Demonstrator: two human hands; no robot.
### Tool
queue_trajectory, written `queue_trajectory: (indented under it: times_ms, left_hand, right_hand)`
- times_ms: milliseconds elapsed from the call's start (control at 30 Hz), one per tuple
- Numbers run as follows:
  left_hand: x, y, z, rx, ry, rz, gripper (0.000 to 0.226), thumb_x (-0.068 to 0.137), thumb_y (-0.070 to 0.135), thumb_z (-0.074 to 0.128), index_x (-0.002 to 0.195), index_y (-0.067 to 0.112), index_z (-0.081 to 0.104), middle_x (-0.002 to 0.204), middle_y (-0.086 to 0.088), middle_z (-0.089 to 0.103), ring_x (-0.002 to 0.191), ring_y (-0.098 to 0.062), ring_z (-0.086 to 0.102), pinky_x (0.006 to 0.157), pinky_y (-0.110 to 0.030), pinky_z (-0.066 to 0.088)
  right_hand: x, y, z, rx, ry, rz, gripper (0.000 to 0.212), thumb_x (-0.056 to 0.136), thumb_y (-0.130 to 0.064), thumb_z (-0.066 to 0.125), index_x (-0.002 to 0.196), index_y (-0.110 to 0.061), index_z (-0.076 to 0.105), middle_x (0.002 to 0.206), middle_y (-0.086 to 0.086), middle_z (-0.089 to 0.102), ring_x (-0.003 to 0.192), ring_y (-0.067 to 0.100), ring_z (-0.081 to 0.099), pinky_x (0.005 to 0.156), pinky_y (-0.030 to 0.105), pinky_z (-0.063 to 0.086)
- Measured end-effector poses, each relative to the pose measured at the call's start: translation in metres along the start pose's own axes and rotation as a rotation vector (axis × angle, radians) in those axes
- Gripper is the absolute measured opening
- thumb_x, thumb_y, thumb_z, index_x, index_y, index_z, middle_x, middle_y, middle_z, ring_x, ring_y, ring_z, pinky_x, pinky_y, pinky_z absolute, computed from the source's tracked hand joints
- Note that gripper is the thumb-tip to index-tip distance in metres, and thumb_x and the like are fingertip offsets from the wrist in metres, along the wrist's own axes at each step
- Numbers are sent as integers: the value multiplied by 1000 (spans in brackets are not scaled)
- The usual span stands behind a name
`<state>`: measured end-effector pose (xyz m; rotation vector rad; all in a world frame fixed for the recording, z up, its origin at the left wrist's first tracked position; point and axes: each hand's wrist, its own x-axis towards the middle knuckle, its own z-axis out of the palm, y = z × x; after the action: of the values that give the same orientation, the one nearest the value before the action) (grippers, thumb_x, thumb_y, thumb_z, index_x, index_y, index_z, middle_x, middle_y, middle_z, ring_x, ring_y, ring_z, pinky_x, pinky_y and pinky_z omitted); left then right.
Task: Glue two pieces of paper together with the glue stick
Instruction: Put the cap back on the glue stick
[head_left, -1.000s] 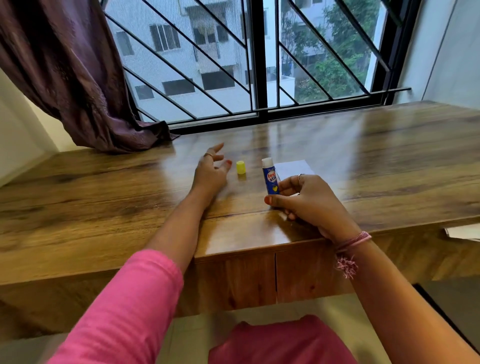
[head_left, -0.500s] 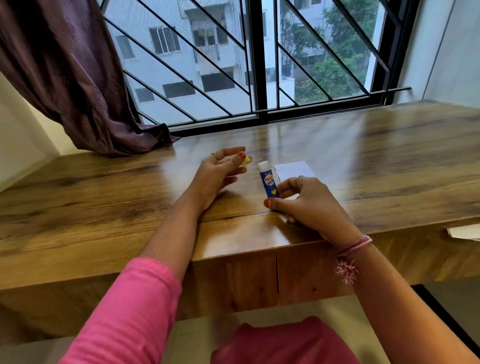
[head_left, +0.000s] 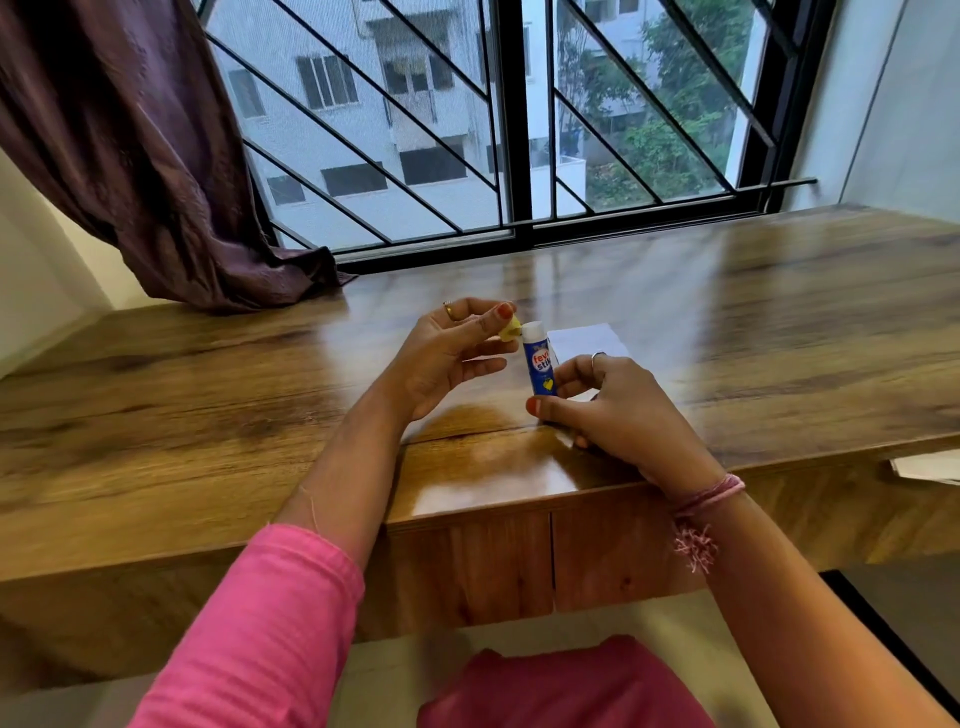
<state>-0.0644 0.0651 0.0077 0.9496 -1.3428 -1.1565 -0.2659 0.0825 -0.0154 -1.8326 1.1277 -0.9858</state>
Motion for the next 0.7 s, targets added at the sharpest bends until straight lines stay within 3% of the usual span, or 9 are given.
queue_trajectory:
  times_ms: [267, 400, 500, 700]
  left_hand:
    - [-1, 1, 2, 38, -13, 38, 37, 71, 35, 72, 102, 16, 66, 94, 2, 73, 88, -13, 68, 71, -26, 57]
    - [-2, -1, 2, 93, -26, 86, 27, 76, 27, 70, 101, 17, 67, 90, 5, 72, 90, -12, 67, 73, -26, 56]
    - [-3, -1, 6, 160, -34, 114, 29, 77, 25, 70, 105, 17, 66, 87, 7, 72, 91, -11, 67, 71, -25, 55]
    - [-6, -2, 15, 226, -46, 145, 30, 85, 17, 68, 113, 17, 58, 84, 2, 68, 92, -21, 68, 80, -43, 57]
  right_hand:
    - [-2, -1, 1, -6, -9, -21, 26, 70, -30, 81, 89, -20, 67, 77, -2, 72, 36, 1, 51, 44, 11, 41]
    - [0, 0, 1, -41, 4, -13, 29, 69, -35, 81, 91, -21, 69, 80, -4, 72, 39, -5, 51, 51, 15, 41]
    - [0, 1, 0, -32, 2, -16, 29, 69, -36, 81, 90, -20, 69, 79, -4, 72, 38, -4, 51, 46, 10, 41]
    - [0, 1, 2, 14, 23, -15, 25, 70, -35, 81, 87, -19, 69, 74, -4, 72, 37, -1, 53, 42, 10, 41]
